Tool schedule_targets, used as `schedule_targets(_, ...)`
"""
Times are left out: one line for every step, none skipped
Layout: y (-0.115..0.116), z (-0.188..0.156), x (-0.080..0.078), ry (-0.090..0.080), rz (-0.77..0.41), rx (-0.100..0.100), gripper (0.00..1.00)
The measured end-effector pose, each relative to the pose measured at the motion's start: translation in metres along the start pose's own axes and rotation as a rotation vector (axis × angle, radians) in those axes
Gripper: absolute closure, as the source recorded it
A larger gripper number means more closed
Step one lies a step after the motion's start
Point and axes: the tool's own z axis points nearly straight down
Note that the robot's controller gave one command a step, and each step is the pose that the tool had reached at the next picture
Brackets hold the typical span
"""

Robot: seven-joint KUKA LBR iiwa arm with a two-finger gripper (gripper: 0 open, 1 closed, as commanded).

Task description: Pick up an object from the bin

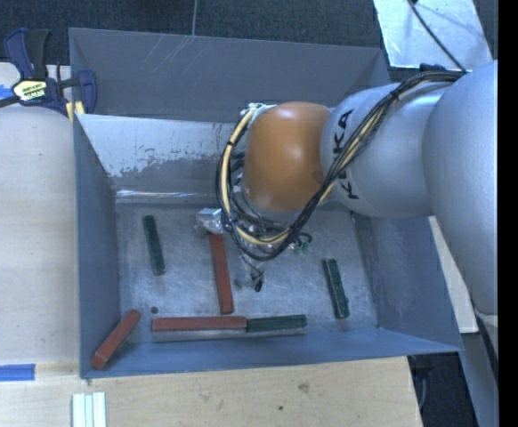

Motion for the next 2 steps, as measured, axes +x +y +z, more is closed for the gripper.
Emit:
schedule_targets(0.003,-0.001,-0.001,-0.002,0.0,-0.003,1.0)
schedule_targets(-0.009,-0.117,0.004,-0.006,-0.027,0.002,1.0)
